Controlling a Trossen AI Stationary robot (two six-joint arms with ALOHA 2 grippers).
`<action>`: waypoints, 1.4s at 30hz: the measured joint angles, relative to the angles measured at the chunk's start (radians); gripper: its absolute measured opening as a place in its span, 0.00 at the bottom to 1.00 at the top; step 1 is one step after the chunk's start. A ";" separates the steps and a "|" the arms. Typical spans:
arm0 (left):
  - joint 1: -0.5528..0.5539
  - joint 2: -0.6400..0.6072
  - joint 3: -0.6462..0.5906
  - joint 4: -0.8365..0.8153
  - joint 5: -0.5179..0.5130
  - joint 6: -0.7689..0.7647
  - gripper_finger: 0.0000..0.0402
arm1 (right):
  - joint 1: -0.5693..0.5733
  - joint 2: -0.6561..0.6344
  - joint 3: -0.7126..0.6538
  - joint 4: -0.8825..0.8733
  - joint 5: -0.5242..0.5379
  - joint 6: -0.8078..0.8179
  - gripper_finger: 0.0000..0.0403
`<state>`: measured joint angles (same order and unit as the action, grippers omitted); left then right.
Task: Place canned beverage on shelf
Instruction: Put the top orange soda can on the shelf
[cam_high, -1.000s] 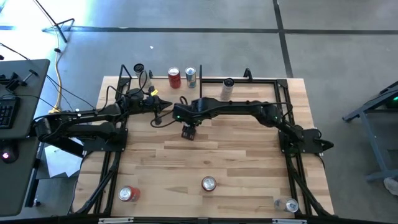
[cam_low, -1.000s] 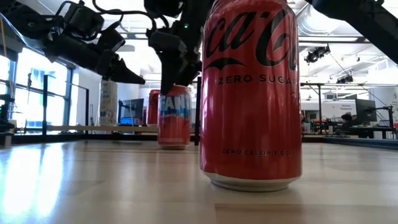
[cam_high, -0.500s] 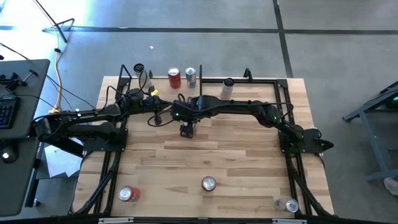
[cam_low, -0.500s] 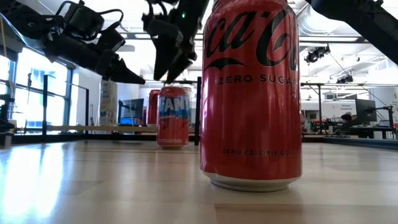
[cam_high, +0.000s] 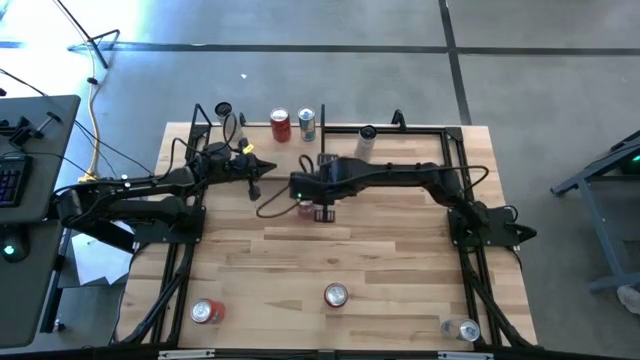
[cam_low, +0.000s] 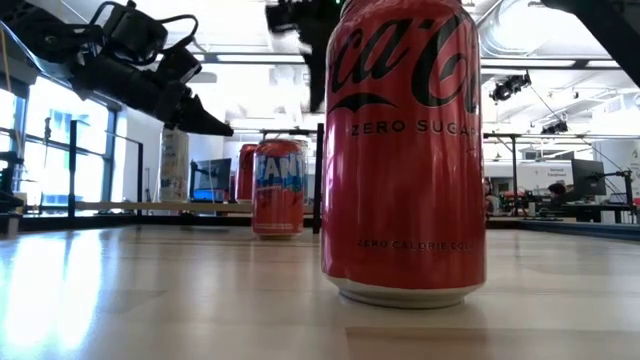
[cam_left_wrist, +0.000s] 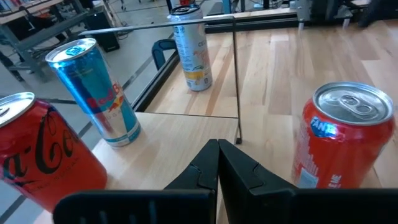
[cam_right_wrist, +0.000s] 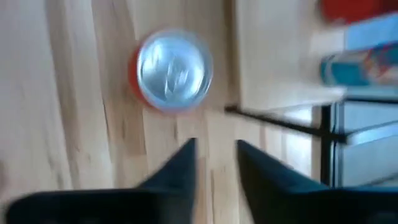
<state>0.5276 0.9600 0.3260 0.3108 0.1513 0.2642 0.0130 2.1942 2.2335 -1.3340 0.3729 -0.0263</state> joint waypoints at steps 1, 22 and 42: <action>-0.005 0.000 0.000 -0.002 0.000 0.000 0.00 | 0.003 -0.008 -0.056 0.030 0.005 0.000 0.13; -0.150 0.011 0.082 -0.156 -0.007 -0.085 0.16 | -0.031 -0.349 -1.126 1.378 -0.184 -0.063 0.00; -0.349 0.216 0.201 -0.190 -0.243 -0.227 0.77 | -0.074 -0.257 -1.126 1.631 -0.280 -0.114 0.00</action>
<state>0.1781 1.1758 0.5268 0.1212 -0.0918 0.0372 -0.0612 1.9369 1.1076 0.2966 0.0933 -0.1402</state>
